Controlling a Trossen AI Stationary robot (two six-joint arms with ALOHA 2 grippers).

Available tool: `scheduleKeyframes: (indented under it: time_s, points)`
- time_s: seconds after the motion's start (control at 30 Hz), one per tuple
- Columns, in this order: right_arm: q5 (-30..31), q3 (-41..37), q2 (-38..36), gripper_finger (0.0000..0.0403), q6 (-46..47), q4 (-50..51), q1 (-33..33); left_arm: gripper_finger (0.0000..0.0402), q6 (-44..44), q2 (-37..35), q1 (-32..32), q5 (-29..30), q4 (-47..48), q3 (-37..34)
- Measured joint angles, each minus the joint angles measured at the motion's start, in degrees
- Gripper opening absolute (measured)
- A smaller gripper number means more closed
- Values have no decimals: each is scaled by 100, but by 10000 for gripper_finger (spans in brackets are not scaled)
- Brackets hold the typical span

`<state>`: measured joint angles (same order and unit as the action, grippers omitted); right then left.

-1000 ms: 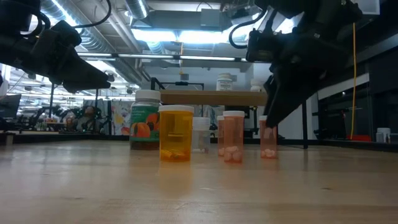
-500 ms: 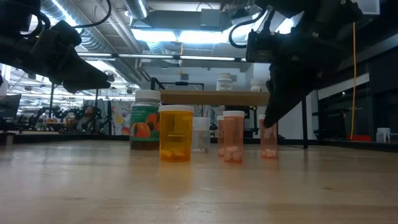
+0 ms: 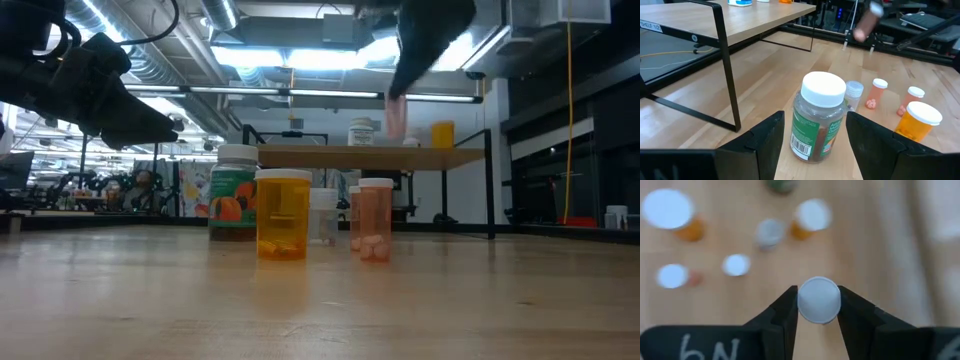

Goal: Pick and place medicine bottles onto shelf by color
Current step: Put the top right red pill bottle on the shelf

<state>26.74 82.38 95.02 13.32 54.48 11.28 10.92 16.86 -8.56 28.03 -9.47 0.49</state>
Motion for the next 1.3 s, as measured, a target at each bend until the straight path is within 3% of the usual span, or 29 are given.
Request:
scheduleKeyframes:
  time_s: [0.2,0.37,0.57,0.77,1.07,1.3]
  points:
    - [1379,1274,-7,120,-30,1481,-433,209,0,0,1,-1,2,0]
    - [1534,1871,-11,120,-174,2055,-1239,209,-2,-1,1,-1,3,0]
    - [377,1697,-13,120,-569,1956,-2569,209,-2,-1,1,-1,8,0]
    - [-753,1212,-9,120,-792,1146,-3561,209,-2,-2,0,-2,96,0]
    - [-1923,694,-9,120,-979,178,-3927,209,-2,-1,2,-2,153,0]
    - [-1980,455,-20,120,-1065,-353,-3931,209,-2,-2,0,-2,151,0]
